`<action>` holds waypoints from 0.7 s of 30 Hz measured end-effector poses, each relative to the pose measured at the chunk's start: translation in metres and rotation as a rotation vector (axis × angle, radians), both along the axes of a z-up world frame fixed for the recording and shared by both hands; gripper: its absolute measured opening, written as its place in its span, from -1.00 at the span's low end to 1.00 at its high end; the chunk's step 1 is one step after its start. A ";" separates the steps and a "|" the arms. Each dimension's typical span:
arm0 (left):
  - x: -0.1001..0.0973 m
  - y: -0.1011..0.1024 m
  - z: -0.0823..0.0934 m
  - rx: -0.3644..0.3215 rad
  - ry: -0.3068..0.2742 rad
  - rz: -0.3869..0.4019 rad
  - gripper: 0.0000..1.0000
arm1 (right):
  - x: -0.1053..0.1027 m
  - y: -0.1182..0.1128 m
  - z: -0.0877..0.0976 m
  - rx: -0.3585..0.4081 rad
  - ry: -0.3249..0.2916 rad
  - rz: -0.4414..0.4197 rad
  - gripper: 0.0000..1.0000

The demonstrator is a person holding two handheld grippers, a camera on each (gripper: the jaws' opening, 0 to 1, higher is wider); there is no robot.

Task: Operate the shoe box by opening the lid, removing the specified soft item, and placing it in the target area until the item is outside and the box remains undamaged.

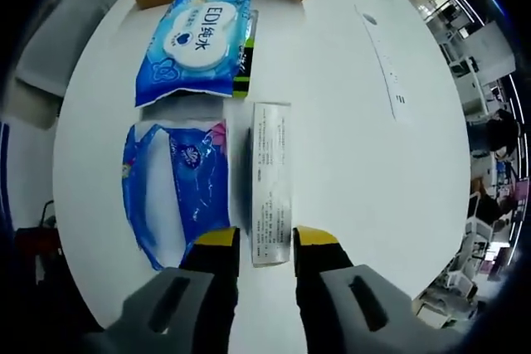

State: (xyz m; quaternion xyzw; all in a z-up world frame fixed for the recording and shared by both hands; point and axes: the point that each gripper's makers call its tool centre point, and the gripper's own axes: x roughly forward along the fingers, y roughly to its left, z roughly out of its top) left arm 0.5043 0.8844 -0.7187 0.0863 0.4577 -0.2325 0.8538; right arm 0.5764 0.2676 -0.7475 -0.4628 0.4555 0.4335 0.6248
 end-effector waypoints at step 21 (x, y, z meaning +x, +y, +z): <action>0.009 -0.002 0.024 0.037 -0.091 -0.136 -0.71 | -0.029 0.043 0.053 0.200 -0.148 -0.234 -0.14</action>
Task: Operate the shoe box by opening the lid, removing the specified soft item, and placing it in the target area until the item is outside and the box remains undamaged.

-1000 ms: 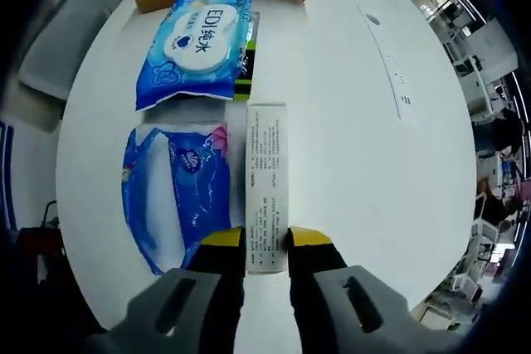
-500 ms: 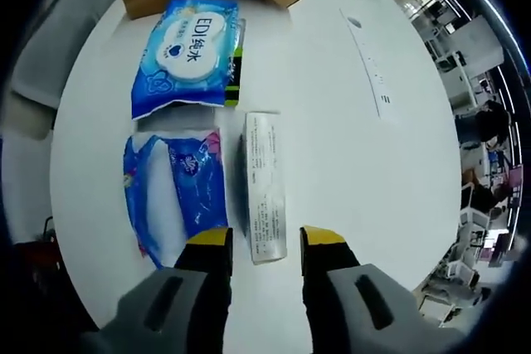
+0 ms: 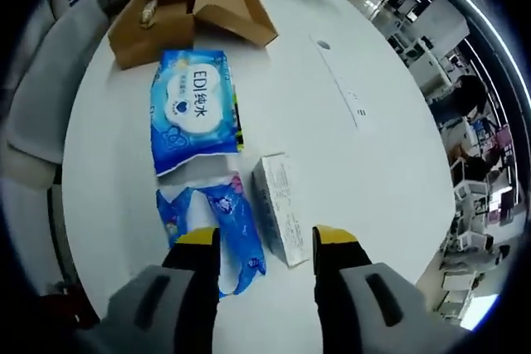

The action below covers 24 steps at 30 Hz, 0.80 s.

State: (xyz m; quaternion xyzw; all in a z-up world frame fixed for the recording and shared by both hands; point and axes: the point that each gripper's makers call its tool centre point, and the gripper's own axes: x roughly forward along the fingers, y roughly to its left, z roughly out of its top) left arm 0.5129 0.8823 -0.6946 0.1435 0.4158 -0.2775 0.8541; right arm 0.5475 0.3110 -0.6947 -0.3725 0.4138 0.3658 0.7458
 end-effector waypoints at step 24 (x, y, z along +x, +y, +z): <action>0.005 -0.051 0.004 0.090 0.084 -0.534 -0.41 | -0.083 0.081 0.041 0.271 -0.104 -0.289 0.59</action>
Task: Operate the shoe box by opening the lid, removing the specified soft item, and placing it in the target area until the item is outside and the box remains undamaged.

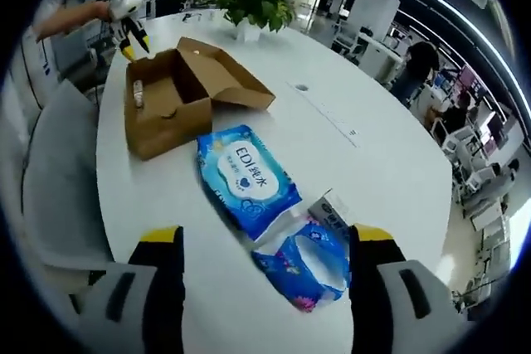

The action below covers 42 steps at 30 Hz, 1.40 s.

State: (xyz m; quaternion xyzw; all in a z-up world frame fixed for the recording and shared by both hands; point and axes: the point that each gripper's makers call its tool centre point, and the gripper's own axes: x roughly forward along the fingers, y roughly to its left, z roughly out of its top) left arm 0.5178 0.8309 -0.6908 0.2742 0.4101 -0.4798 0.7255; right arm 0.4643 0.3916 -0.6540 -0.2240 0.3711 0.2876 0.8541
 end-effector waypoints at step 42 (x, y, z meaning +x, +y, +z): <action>-0.011 -0.016 -0.070 0.289 0.275 -0.561 -0.08 | -0.088 0.089 0.011 0.249 -0.069 -0.233 0.92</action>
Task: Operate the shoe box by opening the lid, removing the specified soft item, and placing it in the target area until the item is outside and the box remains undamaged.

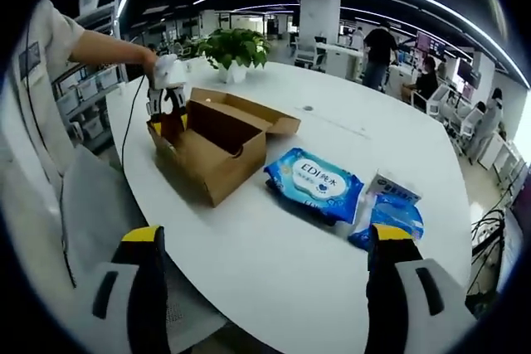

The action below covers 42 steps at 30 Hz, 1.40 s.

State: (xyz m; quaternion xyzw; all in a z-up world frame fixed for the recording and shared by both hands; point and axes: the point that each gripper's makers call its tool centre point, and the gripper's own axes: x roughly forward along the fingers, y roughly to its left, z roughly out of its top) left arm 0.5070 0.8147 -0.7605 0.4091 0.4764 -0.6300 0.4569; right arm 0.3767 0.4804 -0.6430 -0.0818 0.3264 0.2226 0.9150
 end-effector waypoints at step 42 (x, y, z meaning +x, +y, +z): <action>-0.001 -0.011 -0.024 -0.043 -0.095 -0.038 -0.64 | 0.015 0.021 -0.006 0.049 -0.018 0.026 0.92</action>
